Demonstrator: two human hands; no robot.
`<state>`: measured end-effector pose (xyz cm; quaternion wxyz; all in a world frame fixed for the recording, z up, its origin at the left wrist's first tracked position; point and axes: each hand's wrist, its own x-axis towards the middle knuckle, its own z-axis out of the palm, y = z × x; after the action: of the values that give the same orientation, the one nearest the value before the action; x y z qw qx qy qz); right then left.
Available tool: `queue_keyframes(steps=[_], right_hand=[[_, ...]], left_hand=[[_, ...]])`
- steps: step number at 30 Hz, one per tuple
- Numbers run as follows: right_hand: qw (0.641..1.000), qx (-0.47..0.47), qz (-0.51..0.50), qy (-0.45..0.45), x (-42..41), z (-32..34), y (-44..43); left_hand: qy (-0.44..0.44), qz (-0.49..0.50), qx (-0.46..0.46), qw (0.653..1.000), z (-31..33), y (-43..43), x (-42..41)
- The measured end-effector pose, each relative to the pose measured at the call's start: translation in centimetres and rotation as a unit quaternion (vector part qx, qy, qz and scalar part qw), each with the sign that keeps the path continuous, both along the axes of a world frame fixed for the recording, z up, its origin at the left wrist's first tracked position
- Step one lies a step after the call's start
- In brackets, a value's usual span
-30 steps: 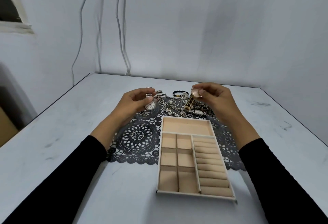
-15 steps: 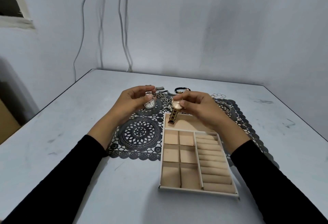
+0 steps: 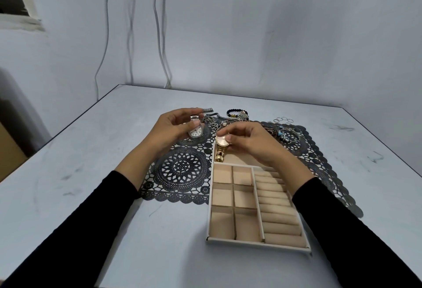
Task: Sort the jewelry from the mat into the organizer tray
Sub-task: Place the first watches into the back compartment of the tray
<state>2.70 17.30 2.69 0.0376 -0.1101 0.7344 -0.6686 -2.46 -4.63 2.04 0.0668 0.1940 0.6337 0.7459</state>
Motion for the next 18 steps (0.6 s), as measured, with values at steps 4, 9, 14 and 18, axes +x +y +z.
queue_keyframes(steps=[4, 9, 14, 18], right_hand=[[1.000, 0.013, 0.010, 0.008, -0.16, -0.29, -0.11], [0.993, 0.100, 0.017, 0.055, -0.31, -0.33, -0.16], [0.983, 0.161, 0.018, 0.083, -0.64, -0.35, 0.11], [0.984, 0.161, 0.017, 0.080, -0.76, -0.41, 0.06]], left_hand=[[0.000, 0.004, 0.001, 1.000, -0.01, -0.01, -0.07], [-0.001, 0.004, 0.005, 1.000, -0.17, -0.04, -0.19], [0.004, 0.004, 0.004, 1.000, -0.31, 0.03, -0.20], [0.000, 0.002, 0.006, 1.000, -0.32, 0.01, -0.18]])
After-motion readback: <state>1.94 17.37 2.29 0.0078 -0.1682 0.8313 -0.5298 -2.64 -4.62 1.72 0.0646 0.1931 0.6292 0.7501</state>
